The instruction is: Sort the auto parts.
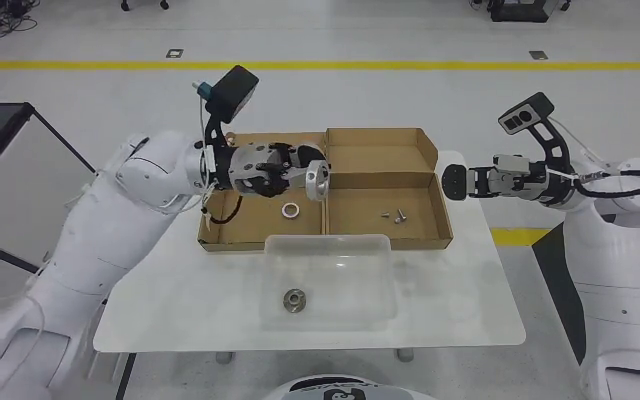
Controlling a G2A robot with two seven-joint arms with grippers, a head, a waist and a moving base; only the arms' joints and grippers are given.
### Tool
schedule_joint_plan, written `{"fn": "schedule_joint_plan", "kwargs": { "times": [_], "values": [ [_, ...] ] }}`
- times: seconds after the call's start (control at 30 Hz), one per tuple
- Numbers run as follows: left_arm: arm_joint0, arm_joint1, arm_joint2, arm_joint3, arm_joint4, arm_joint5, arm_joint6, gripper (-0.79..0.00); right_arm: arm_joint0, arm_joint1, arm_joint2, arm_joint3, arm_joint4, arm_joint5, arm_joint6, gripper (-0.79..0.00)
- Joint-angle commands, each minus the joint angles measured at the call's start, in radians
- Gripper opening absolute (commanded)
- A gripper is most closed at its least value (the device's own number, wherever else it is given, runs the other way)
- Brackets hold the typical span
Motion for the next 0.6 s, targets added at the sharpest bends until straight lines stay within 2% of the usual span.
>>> {"fn": "schedule_joint_plan", "kwargs": {
  "times": [0.0,0.3,0.4,0.57],
  "values": [
    [0.0,0.0,0.0,0.0,0.0,0.0,0.0,-0.785,0.0,0.0,0.0,0.0,0.0,0.0,0.0,0.0],
    [0.0,0.0,0.0,0.0,0.0,0.0,0.0,-0.785,0.0,0.0,0.0,0.0,0.0,0.0,0.0,0.0],
    [0.02,-0.004,-0.011,-0.019,-0.027,0.005,0.06,-0.785,0.0,0.0,0.0,0.0,0.0,0.0,0.0,0.0],
    [0.043,-0.019,-0.019,-0.024,-0.139,-0.056,0.16,-0.785,0.0,0.0,0.0,0.0,0.0,0.0,0.0,0.0]
  ]
}}
